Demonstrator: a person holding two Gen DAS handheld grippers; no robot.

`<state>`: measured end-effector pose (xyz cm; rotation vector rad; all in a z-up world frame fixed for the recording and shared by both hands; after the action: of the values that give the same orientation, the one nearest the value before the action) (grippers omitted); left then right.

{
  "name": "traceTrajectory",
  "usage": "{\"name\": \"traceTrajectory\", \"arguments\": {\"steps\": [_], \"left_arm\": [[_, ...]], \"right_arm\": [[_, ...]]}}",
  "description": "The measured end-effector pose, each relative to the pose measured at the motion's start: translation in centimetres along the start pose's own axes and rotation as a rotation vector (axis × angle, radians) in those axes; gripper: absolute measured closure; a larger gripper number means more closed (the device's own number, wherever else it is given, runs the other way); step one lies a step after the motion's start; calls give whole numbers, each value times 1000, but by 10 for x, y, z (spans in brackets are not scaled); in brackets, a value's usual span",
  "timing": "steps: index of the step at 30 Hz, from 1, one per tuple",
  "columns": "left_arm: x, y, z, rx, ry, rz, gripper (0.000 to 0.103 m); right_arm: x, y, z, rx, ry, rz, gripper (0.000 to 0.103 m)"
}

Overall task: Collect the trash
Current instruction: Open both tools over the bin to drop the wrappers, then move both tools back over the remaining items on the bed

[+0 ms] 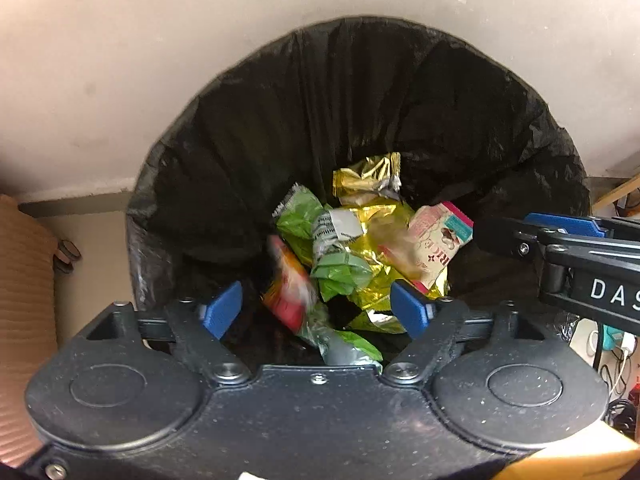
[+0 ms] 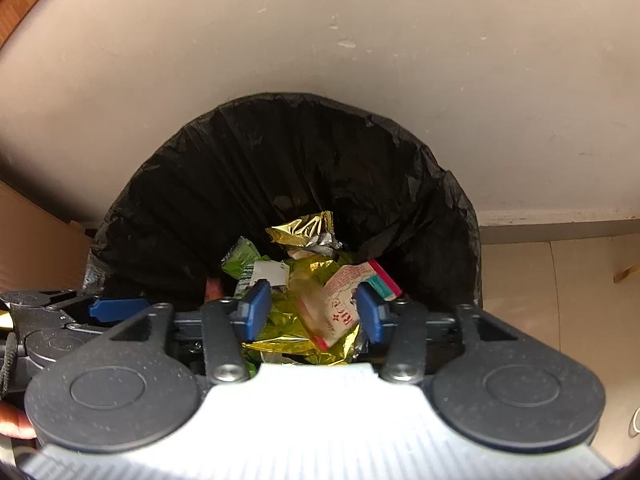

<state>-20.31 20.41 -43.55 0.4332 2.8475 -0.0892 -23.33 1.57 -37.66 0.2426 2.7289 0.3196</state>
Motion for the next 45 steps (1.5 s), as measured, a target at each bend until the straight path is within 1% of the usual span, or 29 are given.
{"name": "traceTrajectory", "arguments": {"steps": [3,7,11,14,17,19,22,24,26,28,30,32,34,37,39,40,42,45], "left_arm": [[-2,3,-10,-19,-16,-1,22],[-6,8,-24,-16,-12,-15,22],[-14,10,-50,-16,-14,-15,22],[-25,11,-83,-16,-20,-8,22],[-40,11,-130,-24,-34,-10,21],[-54,11,-168,-20,-50,-19,20],[-72,9,-219,-12,-94,-29,19],[-82,8,-251,-34,-154,-40,19],[-93,5,-283,-65,-231,-64,18],[-106,2,-305,-77,-274,-86,18],[-122,-1,-319,-63,-301,-94,17],[-141,-6,-331,-45,-336,-83,17],[-162,-13,-338,-52,-358,-94,17],[-191,-22,-346,-39,-390,-116,17],[-213,-29,-346,-52,-392,-136,17],[-221,-32,-346,-46,-394,-143,17],[-240,-36,-343,-12,-416,-131,17],[-272,-47,-332,-44,-433,-112,17]], "right_arm": [[-4,3,-5,5,-3,-8,37],[-11,8,-16,11,-7,2,36],[-21,16,-36,20,-9,18,36],[-33,25,-62,27,-10,27,36],[-47,35,-97,30,-12,45,36],[-60,43,-129,29,-20,52,35],[-81,56,-174,26,-51,49,31],[-94,62,-201,32,-86,39,31],[-110,67,-226,44,-131,22,31],[-126,70,-249,49,-186,11,30],[-143,70,-267,56,-227,9,29],[-163,65,-280,60,-276,13,29],[-181,60,-286,61,-298,21,29],[-208,48,-296,54,-335,7,29],[-227,39,-298,67,-350,-15,29],[-237,36,-298,71,-354,-16,29],[-252,30,-301,76,-384,-17,29],[-278,15,-296,60,-403,0,28]]}}
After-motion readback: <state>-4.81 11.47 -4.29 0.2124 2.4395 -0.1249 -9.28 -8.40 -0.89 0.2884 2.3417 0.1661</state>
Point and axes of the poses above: each gripper's, at about its wrist camera, not at the fingertips, and z roughly the way its jaws point, y to its left, x to its underside, the point moved 1 cm from there along z, roughly the way its jaws point, and after that the axes turned 4 degrees about -x, right-handed, at the moved point
